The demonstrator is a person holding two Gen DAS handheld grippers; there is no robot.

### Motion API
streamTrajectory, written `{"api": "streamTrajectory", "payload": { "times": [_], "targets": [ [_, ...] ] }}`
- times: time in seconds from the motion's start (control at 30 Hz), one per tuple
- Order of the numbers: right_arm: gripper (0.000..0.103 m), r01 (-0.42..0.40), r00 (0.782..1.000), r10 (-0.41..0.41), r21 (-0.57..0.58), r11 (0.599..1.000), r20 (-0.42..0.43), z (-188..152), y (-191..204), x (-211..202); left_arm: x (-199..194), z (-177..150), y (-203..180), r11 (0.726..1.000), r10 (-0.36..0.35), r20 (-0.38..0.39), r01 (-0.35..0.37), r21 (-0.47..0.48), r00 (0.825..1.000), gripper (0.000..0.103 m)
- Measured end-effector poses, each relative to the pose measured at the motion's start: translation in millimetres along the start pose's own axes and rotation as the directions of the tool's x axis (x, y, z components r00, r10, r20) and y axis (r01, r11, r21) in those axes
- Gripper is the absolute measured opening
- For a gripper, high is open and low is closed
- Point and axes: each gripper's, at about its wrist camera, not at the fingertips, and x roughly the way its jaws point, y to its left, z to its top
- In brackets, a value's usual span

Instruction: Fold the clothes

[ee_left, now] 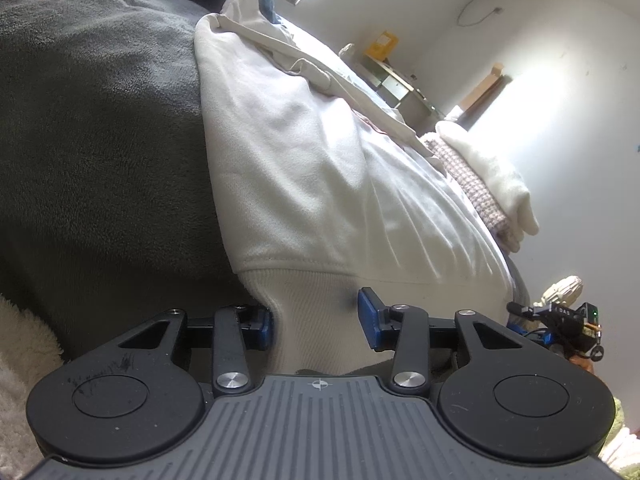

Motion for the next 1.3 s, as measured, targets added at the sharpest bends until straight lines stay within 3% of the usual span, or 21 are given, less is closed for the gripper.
{"api": "streamTrajectory", "payload": {
  "times": [0.1, 0.17, 0.37, 0.47, 0.53, 0.7, 1.0, 1.3],
  "targets": [
    [0.040, -0.005, 1.000, 0.005, 0.017, 1.000, 0.017, -0.1, -4.6, -1.5, 0.3, -0.8, 0.7, 1.000, -0.003, 0.002, 0.003, 0.000, 1.000, 0.040],
    [0.026, 0.001, 1.000, -0.001, 0.005, 1.000, -0.005, -5.1, -5.4, 2.1, 0.6, -1.2, 1.4, 1.000, -0.006, 0.004, 0.006, -0.001, 1.000, 0.040],
    [0.009, -0.007, 0.998, 0.004, -0.043, 0.999, -0.056, -20.7, 8.1, 12.4, 3.4, -0.3, 3.8, 1.000, -0.018, -0.007, 0.018, -0.016, 1.000, 0.040],
    [0.008, -0.006, 1.000, 0.003, -0.078, 0.997, -0.030, -23.6, 18.3, 5.4, 1.5, -1.7, 2.6, 1.000, -0.018, 0.004, 0.018, -0.011, 1.000, 0.036],
    [0.008, -0.021, 1.000, 0.020, -0.088, 0.996, -0.012, -24.0, 24.4, -1.6, -3.0, -2.4, 3.1, 0.999, -0.036, 0.027, 0.036, -0.018, 0.999, 0.023],
    [0.007, -0.085, 0.995, 0.090, -0.097, 0.992, 0.052, -24.5, 40.0, -23.5, -15.6, 0.4, -1.8, 0.994, -0.097, 0.088, 0.100, -0.031, 0.991, 0.015],
    [0.007, -0.176, 0.971, 0.192, -0.117, 0.977, 0.140, -7.5, 75.4, -33.9, -28.6, 15.6, -15.1, 0.979, -0.193, 0.199, 0.202, -0.024, 0.961, 0.011],
    [0.007, -0.177, 0.964, 0.202, -0.148, 0.973, 0.176, 15.7, 103.6, -23.7, -27.5, 43.8, -24.7, 0.973, -0.225, 0.246, 0.230, 0.011, 0.943, 0.010]
  ]
}}
